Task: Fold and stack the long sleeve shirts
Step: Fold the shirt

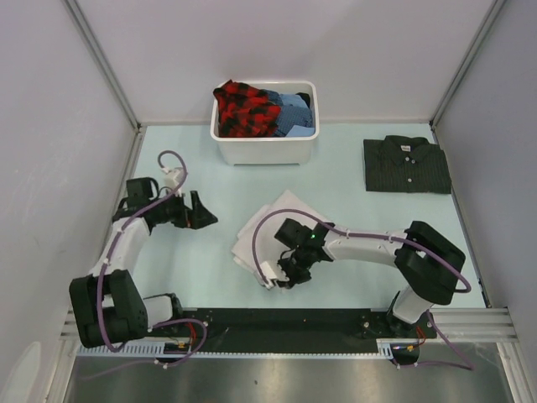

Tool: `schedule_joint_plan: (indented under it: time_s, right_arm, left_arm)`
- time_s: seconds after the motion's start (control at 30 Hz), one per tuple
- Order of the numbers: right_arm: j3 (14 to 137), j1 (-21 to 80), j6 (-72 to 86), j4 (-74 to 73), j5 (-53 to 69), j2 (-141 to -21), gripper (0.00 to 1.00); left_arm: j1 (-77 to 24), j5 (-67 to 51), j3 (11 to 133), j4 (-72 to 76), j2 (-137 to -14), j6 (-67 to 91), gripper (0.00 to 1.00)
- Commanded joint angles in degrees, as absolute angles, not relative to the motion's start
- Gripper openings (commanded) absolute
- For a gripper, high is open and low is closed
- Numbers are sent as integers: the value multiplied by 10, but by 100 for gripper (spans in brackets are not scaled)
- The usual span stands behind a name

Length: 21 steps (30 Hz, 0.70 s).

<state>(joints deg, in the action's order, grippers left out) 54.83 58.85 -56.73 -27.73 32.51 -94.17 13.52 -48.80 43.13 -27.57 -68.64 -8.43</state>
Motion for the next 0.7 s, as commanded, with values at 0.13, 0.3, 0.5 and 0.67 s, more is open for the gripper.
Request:
schedule_joint_plan:
  time_s: [0.13, 0.3, 0.5, 0.67]
  right_arm:
    - [484, 569, -751, -486, 316, -883, 20]
    - [495, 554, -677, -472, 306, -838, 68]
    - [538, 496, -544, -435, 307, -780, 87]
    - [571, 424, -500, -429, 281, -770, 92]
  left_arm:
    - [-18, -521, 396, -110, -788, 74, 97]
    - [-63, -519, 402, -48, -863, 126, 90]
    - [-104, -522, 405, -2, -951, 158, 83]
    - [-118, -548, 409, 55, -1033, 185, 81]
